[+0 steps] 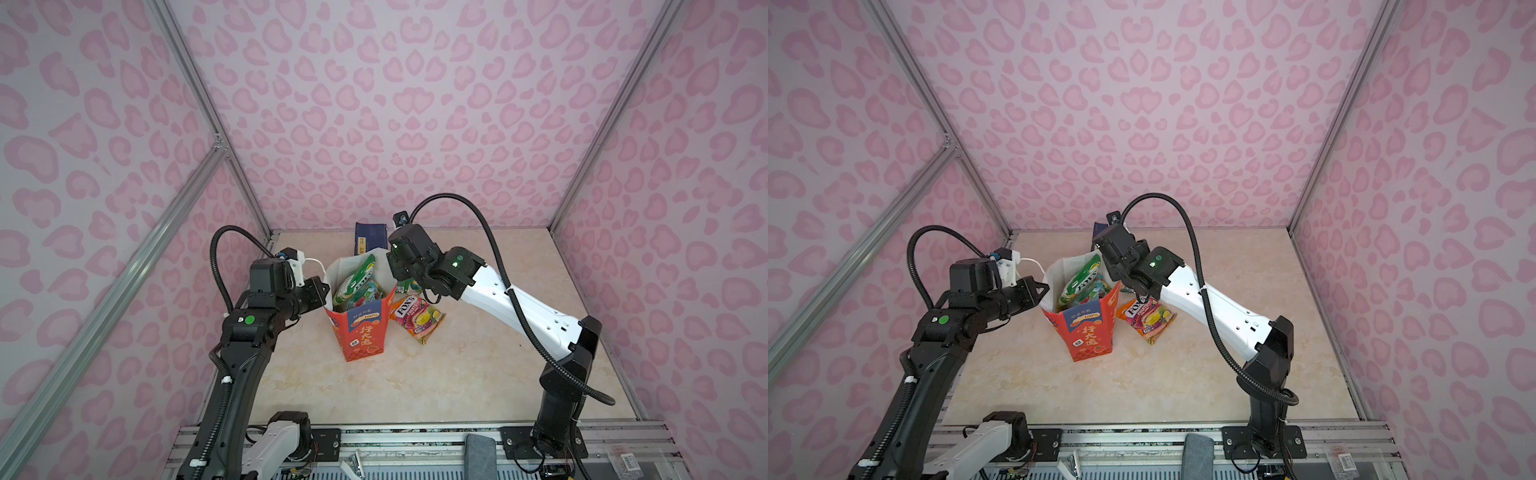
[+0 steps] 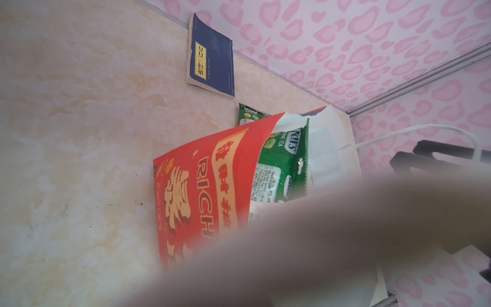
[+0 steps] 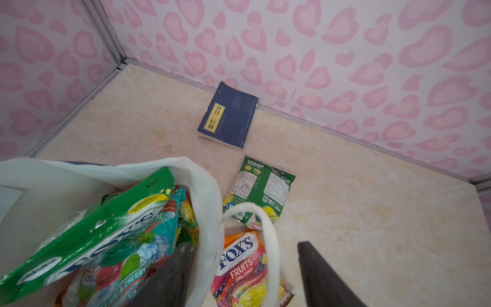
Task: Place the snacks into the paper bag
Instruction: 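Open the right gripper and lift it out of the bag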
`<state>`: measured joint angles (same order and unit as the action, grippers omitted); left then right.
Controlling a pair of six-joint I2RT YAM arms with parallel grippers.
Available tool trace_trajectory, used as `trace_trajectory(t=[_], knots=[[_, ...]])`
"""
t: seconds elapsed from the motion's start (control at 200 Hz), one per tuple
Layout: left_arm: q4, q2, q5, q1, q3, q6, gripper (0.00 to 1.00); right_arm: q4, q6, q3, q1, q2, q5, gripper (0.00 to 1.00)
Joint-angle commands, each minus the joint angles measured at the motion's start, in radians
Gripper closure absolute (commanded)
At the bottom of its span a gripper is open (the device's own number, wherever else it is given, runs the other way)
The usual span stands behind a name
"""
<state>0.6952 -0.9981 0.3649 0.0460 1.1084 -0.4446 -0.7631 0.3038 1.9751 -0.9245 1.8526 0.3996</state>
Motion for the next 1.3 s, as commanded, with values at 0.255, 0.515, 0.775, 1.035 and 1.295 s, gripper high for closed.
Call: trace_trajectory(t=[0.255, 0.515, 0.775, 1.035, 1.295], knots=[[0.009, -0.128, 0.003, 0.037, 0.145, -0.065, 0.97, 0.066, -0.035, 0.128, -0.083, 0.001, -0.133, 1.0], [0.128, -0.185, -0.258, 0.123, 0.267, -0.025, 0.95, 0.121, -0.014, 0.073, -0.118, -0.045, -0.185, 1.0], [0.127, -0.187, -0.297, 0.123, 0.186, -0.016, 0.96, 0.142, 0.004, 0.039, -0.119, -0.043, -0.219, 1.0], [0.112, -0.165, -0.304, 0.124, 0.166, 0.016, 0.95, 0.171, 0.015, -0.024, -0.12, -0.073, -0.188, 0.78], [0.058, -0.125, -0.257, 0.122, 0.099, 0.03, 0.94, 0.104, -0.024, -0.039, -0.12, -0.158, -0.107, 0.02]])
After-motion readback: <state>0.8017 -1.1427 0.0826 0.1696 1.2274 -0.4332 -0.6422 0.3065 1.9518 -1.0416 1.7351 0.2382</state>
